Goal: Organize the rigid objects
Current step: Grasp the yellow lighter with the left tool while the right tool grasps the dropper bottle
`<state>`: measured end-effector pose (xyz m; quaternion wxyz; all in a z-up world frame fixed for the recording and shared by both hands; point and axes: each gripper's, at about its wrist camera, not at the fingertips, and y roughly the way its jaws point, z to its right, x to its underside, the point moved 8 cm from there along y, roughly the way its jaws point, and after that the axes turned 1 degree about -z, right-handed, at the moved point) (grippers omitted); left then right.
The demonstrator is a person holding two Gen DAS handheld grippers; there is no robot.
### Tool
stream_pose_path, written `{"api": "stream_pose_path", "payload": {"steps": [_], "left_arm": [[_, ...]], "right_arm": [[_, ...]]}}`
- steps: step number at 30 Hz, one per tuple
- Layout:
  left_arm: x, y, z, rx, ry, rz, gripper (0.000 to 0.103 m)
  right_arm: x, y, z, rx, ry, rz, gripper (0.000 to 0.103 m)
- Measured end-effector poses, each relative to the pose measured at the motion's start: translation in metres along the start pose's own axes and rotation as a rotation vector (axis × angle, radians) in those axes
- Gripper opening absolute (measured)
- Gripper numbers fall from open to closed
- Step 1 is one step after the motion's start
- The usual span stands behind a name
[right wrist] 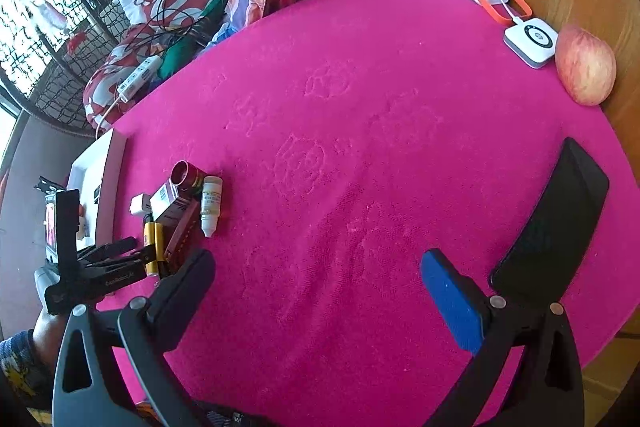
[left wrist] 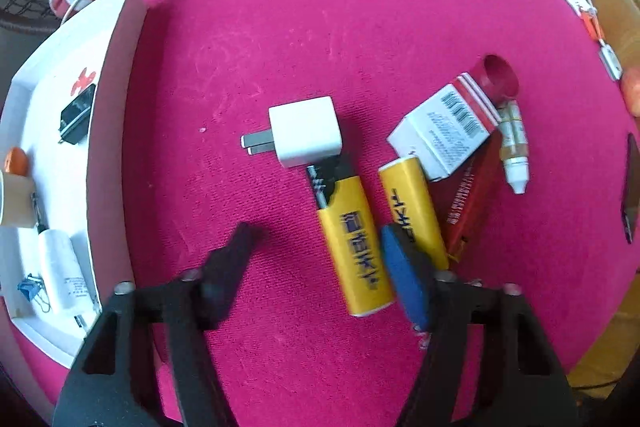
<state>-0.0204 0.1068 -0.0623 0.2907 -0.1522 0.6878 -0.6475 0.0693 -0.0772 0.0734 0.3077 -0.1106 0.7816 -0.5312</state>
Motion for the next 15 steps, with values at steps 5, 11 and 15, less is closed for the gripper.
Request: {"api": "stream_pose_path", "payload": {"steps": [5, 11, 15], "left_arm": [[0.008, -0.009, -0.014, 0.04, 0.004, -0.004, 0.023], [0.012, -0.035, -0.046, 0.094, -0.104, 0.015, 0.023], [0.015, -0.057, -0.062, 0.112, -0.138, 0.049, 0.023]], "right_arm": [[-0.009, 0.016, -0.035, -0.032, -0.102, -0.012, 0.103], [-0.016, 0.064, -0.086, -0.019, -0.253, -0.091, 0.07], [-0.021, 0.091, -0.098, -0.024, -0.241, -0.134, 0.057]]}}
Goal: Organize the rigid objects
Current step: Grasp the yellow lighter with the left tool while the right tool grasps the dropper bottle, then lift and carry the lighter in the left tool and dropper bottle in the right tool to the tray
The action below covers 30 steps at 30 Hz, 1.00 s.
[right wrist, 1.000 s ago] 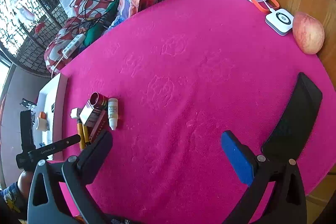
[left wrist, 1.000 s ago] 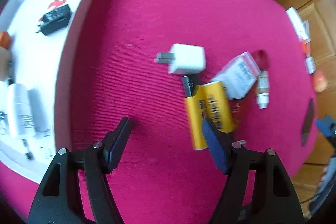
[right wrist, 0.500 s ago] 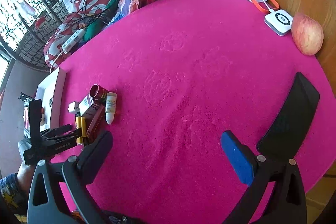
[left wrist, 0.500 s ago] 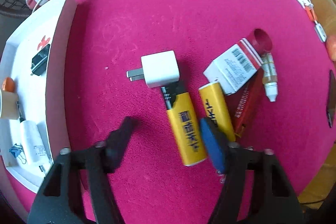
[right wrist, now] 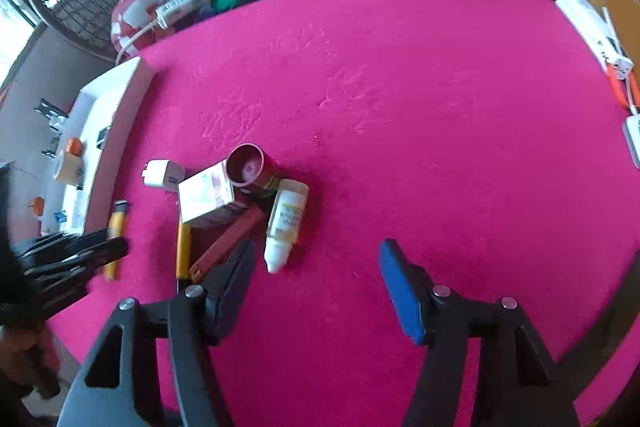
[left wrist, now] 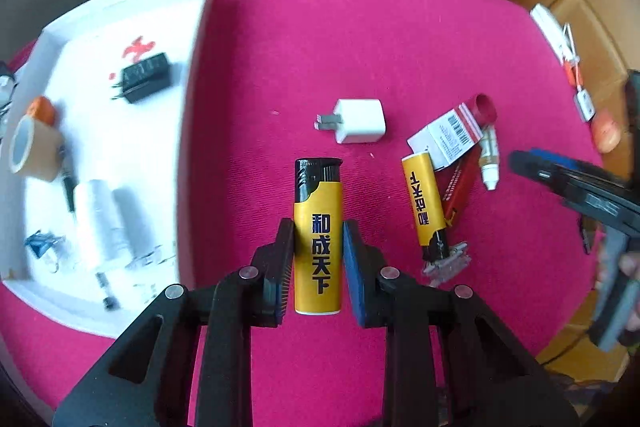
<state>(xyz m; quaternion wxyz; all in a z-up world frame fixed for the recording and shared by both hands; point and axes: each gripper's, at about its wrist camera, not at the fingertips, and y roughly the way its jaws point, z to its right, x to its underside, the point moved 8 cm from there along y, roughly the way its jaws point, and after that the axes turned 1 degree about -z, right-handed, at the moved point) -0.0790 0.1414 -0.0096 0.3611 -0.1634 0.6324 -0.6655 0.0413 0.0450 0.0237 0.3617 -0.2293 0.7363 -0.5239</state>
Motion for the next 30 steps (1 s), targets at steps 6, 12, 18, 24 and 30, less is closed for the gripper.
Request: {"api": "stream_pose_path", "payload": {"steps": [6, 12, 18, 24, 30], "left_arm": [[0.007, -0.019, -0.011, -0.002, -0.007, 0.045, 0.023], [-0.011, -0.048, -0.031, 0.001, 0.021, 0.112, 0.023], [-0.031, -0.106, -0.026, 0.017, 0.036, 0.269, 0.023], [-0.051, -0.192, -0.024, -0.013, 0.043, 0.526, 0.023], [-0.057, -0.257, -0.041, -0.064, 0.032, 0.668, 0.023]], "right_arm": [[-0.009, 0.023, -0.007, 0.013, 0.019, -0.041, 0.036], [-0.01, 0.034, -0.023, 0.078, -0.094, -0.04, 0.019], [-0.012, -0.006, -0.014, 0.026, -0.045, 0.055, 0.018], [-0.04, -0.147, -0.034, -0.076, -0.032, 0.391, 0.018], [-0.055, -0.283, -0.101, -0.16, -0.165, 0.722, 0.019]]}}
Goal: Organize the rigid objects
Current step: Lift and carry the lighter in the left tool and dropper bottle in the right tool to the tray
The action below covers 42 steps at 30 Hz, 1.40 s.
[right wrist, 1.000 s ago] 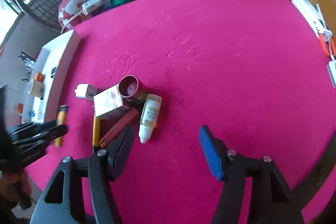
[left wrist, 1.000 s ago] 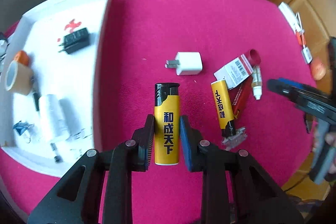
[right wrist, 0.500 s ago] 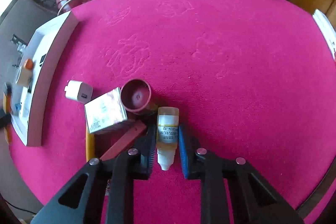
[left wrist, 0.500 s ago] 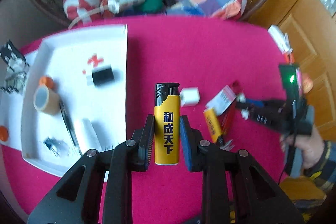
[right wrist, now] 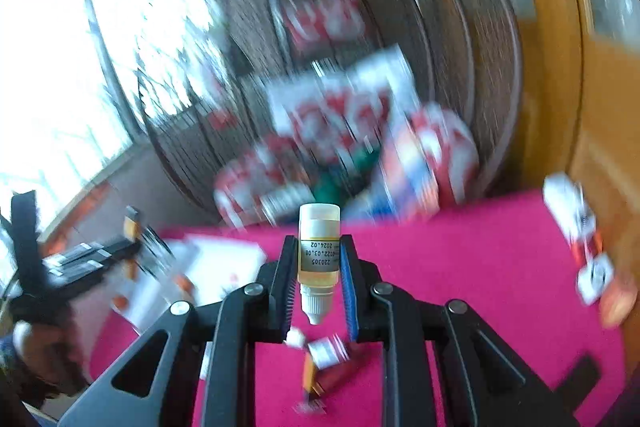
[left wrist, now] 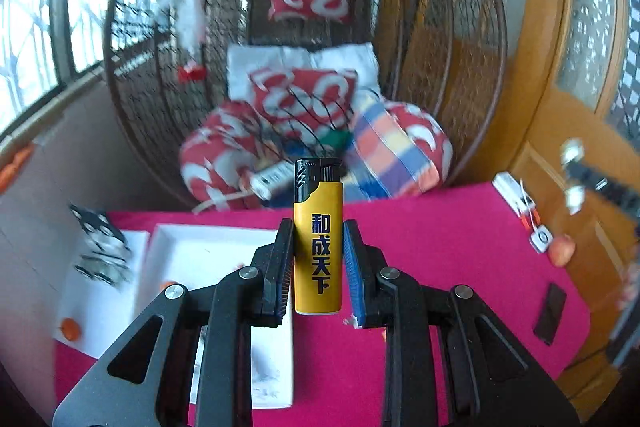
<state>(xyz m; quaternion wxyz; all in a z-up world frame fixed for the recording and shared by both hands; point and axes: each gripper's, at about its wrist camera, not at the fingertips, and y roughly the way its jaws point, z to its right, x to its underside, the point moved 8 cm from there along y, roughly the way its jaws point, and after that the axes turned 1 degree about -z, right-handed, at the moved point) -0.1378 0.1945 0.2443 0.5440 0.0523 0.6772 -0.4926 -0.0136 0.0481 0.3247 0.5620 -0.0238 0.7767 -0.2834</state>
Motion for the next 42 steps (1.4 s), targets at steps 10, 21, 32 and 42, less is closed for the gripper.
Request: {"api": "stream_pose_path", "payload": {"steps": [10, 21, 32, 42], "left_arm": [[-0.007, -0.043, -0.059, -0.063, -0.056, 0.069, 0.023], [-0.003, -0.081, -0.122, -0.13, -0.13, 0.121, 0.023], [-0.003, -0.1, -0.173, -0.155, -0.171, 0.141, 0.023], [-0.001, -0.096, -0.197, -0.139, -0.171, 0.123, 0.023]], "right_arm": [[-0.033, -0.017, -0.07, -0.124, -0.069, 0.097, 0.019], [-0.026, -0.005, -0.101, -0.151, -0.063, 0.078, 0.019], [-0.017, 0.013, -0.12, -0.152, -0.048, 0.044, 0.019], [-0.007, 0.034, -0.148, -0.167, -0.049, -0.006, 0.019]]}}
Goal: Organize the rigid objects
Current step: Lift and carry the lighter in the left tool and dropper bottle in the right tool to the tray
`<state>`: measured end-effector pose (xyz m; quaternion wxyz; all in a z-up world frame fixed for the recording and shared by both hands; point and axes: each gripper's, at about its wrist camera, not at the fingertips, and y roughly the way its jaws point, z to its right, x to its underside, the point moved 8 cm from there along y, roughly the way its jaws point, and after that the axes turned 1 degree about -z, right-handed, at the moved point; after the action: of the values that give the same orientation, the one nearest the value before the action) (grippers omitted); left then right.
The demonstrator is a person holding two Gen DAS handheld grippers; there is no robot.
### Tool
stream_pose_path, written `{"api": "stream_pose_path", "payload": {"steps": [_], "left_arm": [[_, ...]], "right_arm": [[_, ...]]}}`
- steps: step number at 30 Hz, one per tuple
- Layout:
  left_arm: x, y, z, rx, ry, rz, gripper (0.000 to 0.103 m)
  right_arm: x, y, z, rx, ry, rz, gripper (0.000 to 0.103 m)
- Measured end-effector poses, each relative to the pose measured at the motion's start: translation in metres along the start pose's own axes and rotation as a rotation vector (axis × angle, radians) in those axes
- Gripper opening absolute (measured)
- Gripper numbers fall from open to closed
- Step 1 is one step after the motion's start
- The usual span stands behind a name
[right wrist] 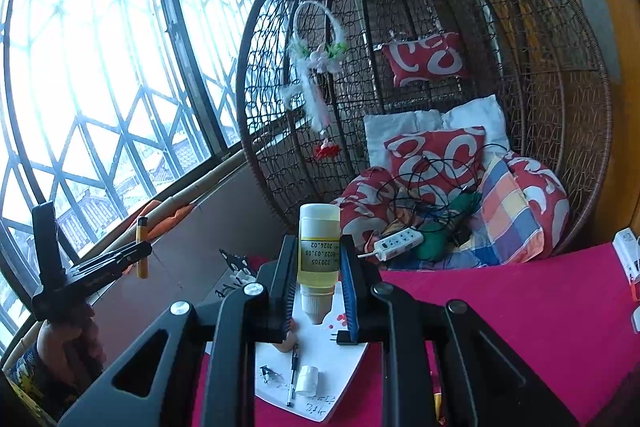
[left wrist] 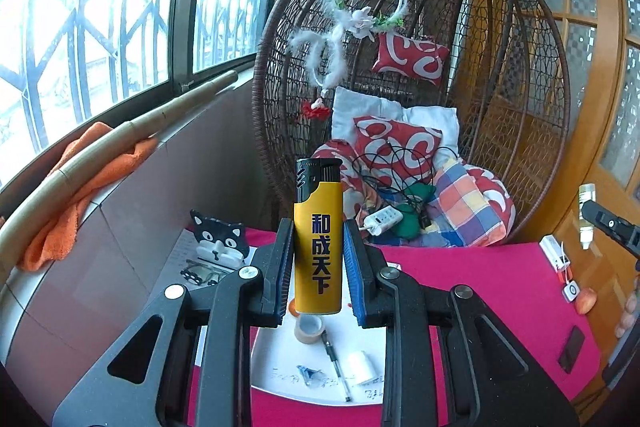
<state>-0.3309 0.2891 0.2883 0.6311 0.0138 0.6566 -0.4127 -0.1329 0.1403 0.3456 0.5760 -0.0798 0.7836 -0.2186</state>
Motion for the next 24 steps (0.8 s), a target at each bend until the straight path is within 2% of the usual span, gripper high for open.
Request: {"api": "stream_pose_path", "payload": {"steps": [10, 14, 17, 24], "left_arm": [[-0.002, 0.025, -0.014, 0.034, 0.029, -0.041, 0.023], [-0.005, 0.047, -0.01, 0.078, 0.054, -0.073, 0.023], [-0.001, 0.075, -0.001, 0.128, 0.077, -0.123, 0.023], [0.039, 0.163, 0.013, 0.192, 0.078, -0.338, 0.023]], "right_arm": [[0.009, 0.047, -0.025, -0.016, -0.024, -0.062, 0.019], [0.018, 0.074, -0.032, -0.019, -0.026, -0.109, 0.019], [0.031, 0.098, -0.031, -0.019, -0.003, -0.156, 0.019], [0.086, 0.156, -0.02, 0.016, 0.024, -0.326, 0.019]]}}
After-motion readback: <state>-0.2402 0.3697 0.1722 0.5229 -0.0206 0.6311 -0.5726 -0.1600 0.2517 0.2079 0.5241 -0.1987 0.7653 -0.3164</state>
